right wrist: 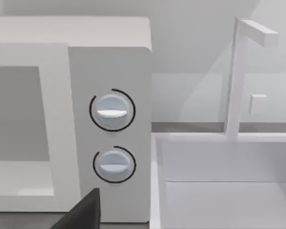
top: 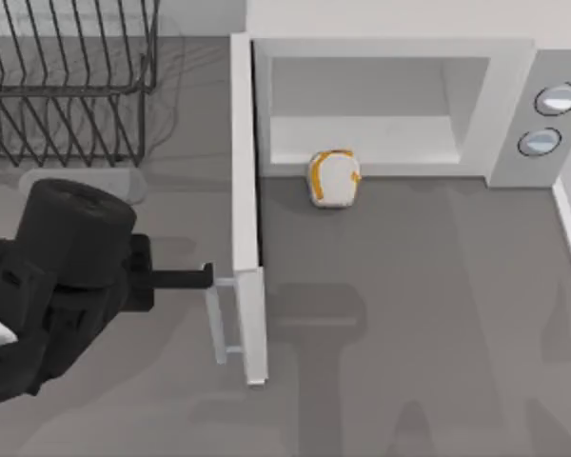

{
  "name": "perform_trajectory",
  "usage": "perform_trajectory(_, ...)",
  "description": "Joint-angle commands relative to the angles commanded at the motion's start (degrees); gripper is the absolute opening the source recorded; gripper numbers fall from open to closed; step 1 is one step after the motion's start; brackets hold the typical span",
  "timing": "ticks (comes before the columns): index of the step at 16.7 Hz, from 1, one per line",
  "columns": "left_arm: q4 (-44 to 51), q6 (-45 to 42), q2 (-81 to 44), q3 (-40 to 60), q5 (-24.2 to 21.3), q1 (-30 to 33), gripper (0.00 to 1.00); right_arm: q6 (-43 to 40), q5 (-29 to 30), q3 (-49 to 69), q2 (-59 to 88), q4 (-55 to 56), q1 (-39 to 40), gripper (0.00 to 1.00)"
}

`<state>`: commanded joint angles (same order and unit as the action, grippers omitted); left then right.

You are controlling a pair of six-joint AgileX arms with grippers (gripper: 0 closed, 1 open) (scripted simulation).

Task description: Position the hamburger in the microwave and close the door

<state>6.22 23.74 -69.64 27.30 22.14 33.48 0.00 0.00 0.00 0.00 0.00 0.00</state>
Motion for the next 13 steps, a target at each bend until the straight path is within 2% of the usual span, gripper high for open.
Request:
perform_trajectory(5, -1.6, 0.0, -1.1, -1.6, 0.0, -0.1, 0.0, 0.0, 0.0, 0.0, 0.0, 0.0, 0.0, 1.0)
perform_trajectory(6, -0.8, 0.2, 1.6, 2.8, -0.6, 3.0, 0.0, 0.0, 0.0, 0.0, 0.0, 0.0, 0.0, 1.0)
perform_trajectory(7, -0.7, 0.3, 1.4, 3.0, -0.5, 3.2, 0.0, 0.0, 0.0, 0.0, 0.0, 0.0, 0.0, 1.0)
perform_trajectory(13, 0.9, 7.7, -8.4, 10.9, 5.7, 12.3, 0.0, 0.0, 0.0, 0.0, 0.0, 0.0, 0.0, 1.0)
